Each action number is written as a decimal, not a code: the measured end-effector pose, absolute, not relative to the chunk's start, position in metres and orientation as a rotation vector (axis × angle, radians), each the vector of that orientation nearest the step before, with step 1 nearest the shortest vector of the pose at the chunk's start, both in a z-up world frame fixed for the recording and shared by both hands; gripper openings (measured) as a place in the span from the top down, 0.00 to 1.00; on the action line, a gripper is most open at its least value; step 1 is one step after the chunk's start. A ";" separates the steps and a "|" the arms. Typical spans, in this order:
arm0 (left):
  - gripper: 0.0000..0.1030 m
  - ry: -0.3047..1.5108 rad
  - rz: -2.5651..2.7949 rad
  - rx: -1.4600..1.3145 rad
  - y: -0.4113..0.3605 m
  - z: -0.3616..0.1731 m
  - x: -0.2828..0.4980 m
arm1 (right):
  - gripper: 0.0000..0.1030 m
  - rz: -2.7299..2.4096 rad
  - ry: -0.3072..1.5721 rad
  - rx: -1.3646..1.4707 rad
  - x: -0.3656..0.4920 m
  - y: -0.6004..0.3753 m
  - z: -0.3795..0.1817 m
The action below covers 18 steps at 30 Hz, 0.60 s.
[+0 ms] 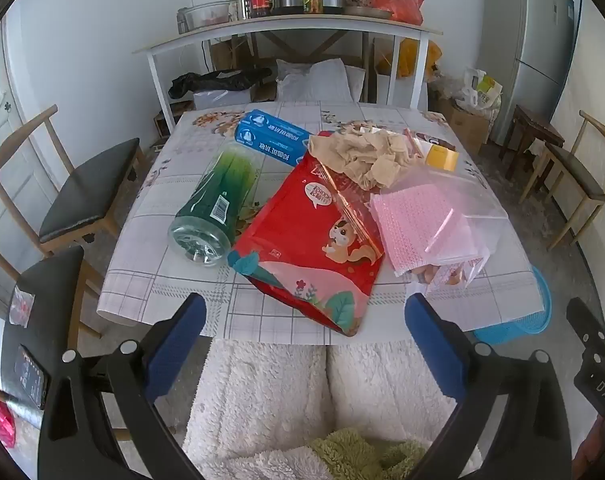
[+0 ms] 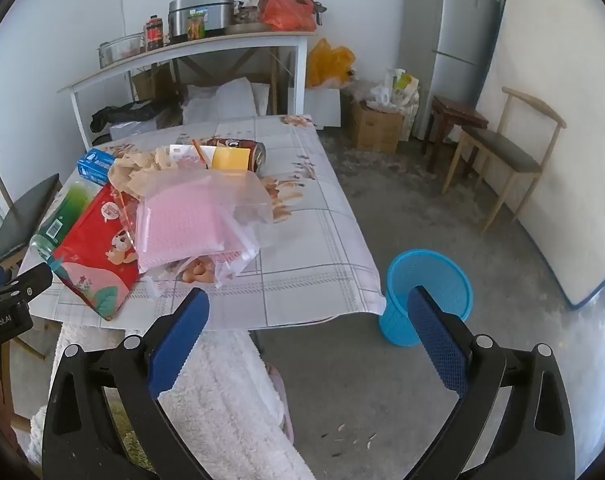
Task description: Collect trash
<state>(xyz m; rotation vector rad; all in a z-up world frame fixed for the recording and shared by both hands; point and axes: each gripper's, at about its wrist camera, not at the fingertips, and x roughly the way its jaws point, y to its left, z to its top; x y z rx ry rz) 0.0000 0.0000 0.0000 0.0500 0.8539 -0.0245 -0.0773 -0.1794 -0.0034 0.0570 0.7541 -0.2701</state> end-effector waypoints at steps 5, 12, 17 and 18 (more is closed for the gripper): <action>0.05 0.854 -0.023 0.048 0.000 0.000 0.000 | 0.08 -0.270 0.754 0.058 -0.078 -0.179 -0.003; 0.05 0.856 -0.017 0.052 -0.002 0.001 0.001 | 0.08 -0.271 0.754 0.055 -0.077 -0.179 -0.004; 0.05 0.860 -0.019 0.050 -0.001 0.001 0.001 | 0.08 -0.272 0.755 0.054 -0.076 -0.179 -0.004; 0.05 0.859 -0.020 0.050 -0.001 0.001 0.001 | 0.08 -0.272 0.755 0.055 -0.076 -0.179 -0.004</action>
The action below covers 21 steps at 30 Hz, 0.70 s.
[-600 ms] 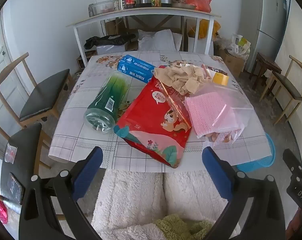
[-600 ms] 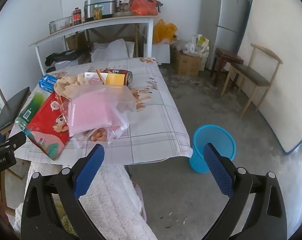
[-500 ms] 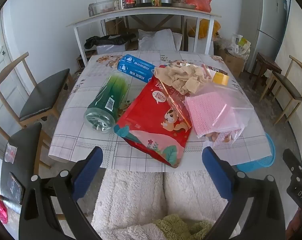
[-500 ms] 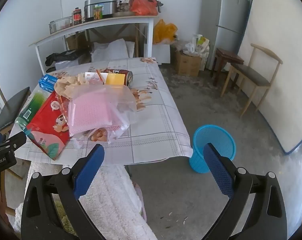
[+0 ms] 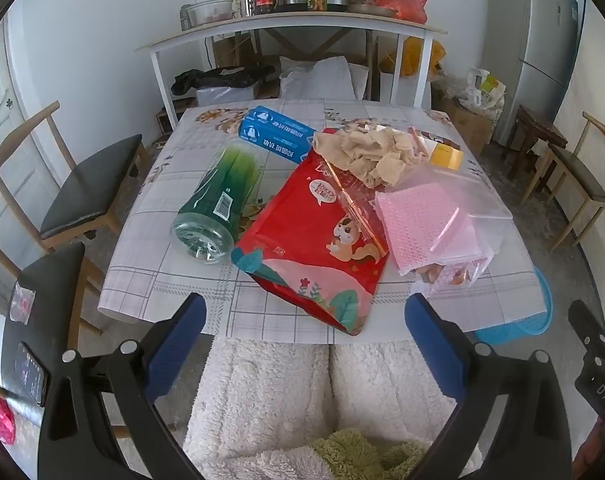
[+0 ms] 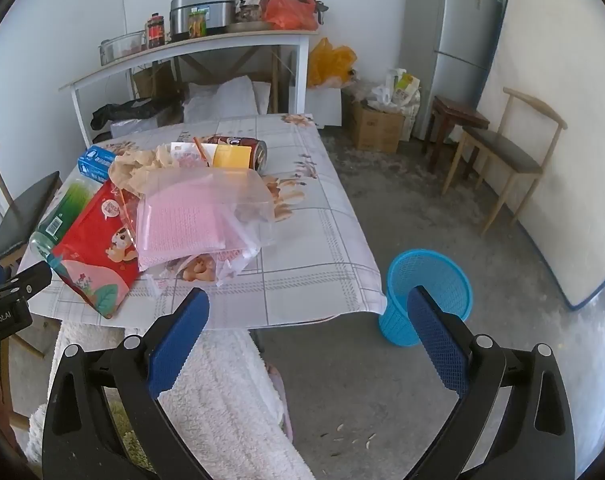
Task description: Collect trash
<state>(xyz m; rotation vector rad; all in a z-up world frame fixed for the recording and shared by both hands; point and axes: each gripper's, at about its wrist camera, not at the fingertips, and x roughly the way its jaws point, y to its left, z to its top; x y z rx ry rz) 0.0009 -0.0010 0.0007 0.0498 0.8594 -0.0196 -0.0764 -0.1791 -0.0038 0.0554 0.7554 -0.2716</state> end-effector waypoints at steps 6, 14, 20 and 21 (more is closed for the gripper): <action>0.05 0.861 -0.019 0.050 0.001 -0.001 0.000 | 0.08 -0.272 0.757 0.054 -0.076 -0.179 -0.004; 0.05 0.862 -0.017 0.050 0.001 -0.001 0.000 | 0.08 -0.272 0.757 0.053 -0.077 -0.179 -0.003; 0.05 0.863 -0.017 0.050 0.003 -0.001 0.000 | 0.08 -0.272 0.757 0.053 -0.077 -0.179 -0.004; 0.05 0.863 -0.017 0.050 0.003 -0.001 0.000 | 0.08 -0.273 0.757 0.052 -0.077 -0.179 -0.004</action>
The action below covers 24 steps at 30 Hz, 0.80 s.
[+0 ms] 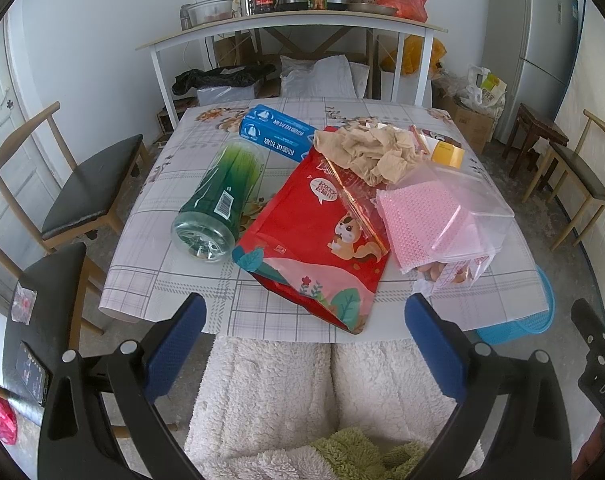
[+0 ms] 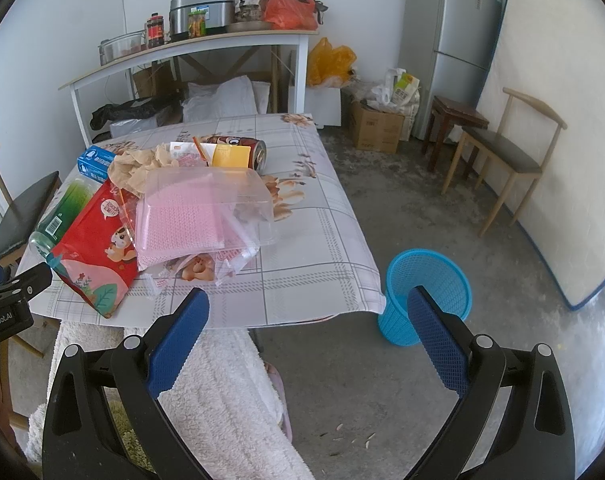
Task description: Collect trash
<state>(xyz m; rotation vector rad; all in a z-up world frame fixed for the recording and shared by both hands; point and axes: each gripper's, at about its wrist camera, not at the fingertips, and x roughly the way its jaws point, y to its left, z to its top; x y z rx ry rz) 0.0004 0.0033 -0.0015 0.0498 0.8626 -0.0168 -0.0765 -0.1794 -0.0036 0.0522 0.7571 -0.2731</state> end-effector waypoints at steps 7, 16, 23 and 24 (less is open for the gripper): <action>0.05 0.864 -0.016 0.051 0.004 -0.003 0.001 | 0.08 -0.273 0.757 0.052 -0.076 -0.179 -0.004; 0.05 0.868 -0.010 0.052 0.008 -0.007 0.001 | 0.08 -0.272 0.758 0.052 -0.076 -0.179 -0.002; 0.05 0.872 -0.005 0.056 0.009 -0.009 0.001 | 0.08 -0.273 0.758 0.052 -0.076 -0.179 -0.003; 0.05 0.873 -0.005 0.057 0.010 -0.009 0.001 | 0.08 -0.273 0.758 0.052 -0.076 -0.179 -0.003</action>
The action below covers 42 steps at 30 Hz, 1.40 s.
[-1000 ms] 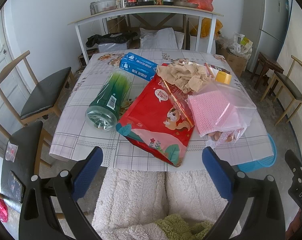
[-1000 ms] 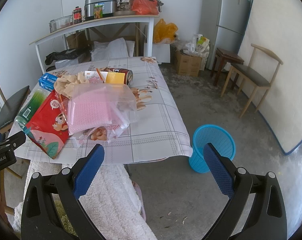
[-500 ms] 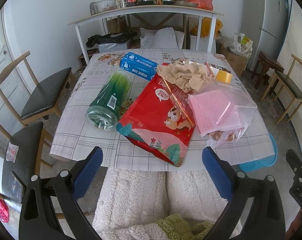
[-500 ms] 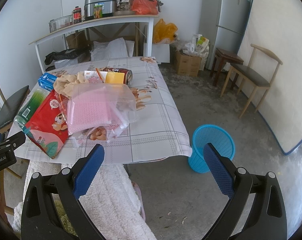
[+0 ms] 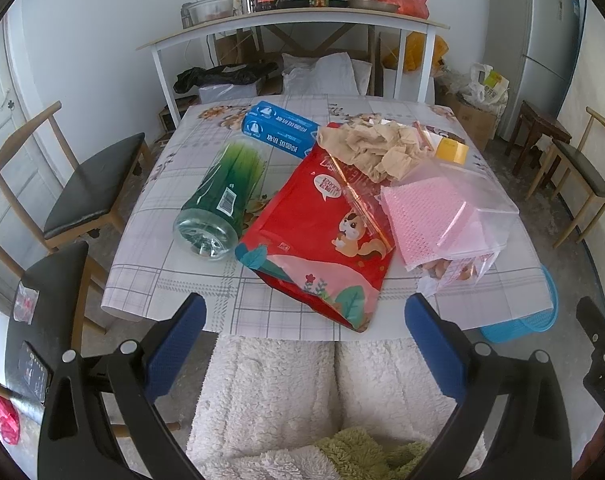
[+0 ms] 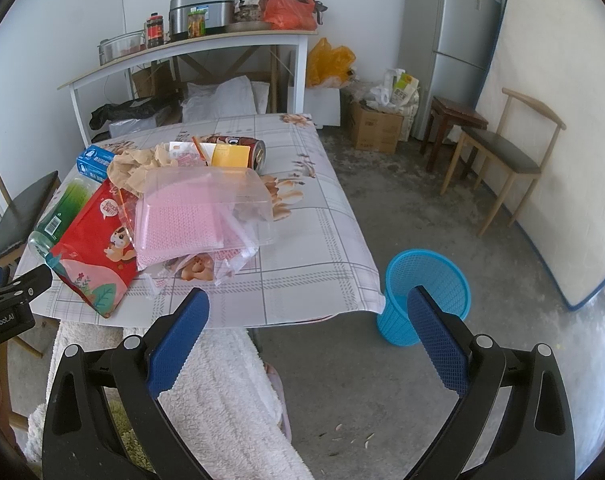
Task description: Collect trash
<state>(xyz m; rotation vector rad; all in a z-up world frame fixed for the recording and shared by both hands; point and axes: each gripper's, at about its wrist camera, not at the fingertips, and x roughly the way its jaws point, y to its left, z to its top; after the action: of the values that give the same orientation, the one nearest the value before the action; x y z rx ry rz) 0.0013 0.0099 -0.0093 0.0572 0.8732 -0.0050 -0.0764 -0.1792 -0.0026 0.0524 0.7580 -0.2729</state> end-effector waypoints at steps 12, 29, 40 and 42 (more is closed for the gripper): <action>0.05 0.882 0.001 0.070 0.004 -0.011 0.003 | 0.08 -0.272 0.761 0.053 -0.076 -0.179 -0.003; 0.05 0.885 -0.004 0.071 0.004 -0.012 0.003 | 0.08 -0.276 0.763 0.053 -0.075 -0.178 -0.002; 0.05 0.926 -0.048 0.040 0.013 -0.022 0.019 | 0.08 -0.267 0.742 0.036 -0.061 -0.172 0.002; 0.05 0.934 -0.056 0.031 0.016 -0.024 0.023 | 0.08 -0.262 0.728 0.033 -0.057 -0.170 0.005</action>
<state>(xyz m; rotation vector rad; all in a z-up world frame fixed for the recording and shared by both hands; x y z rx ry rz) 0.0226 0.0158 -0.0237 0.0313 0.9339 -0.0565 -0.0569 -0.1700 0.0046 0.0329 0.7278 -0.2617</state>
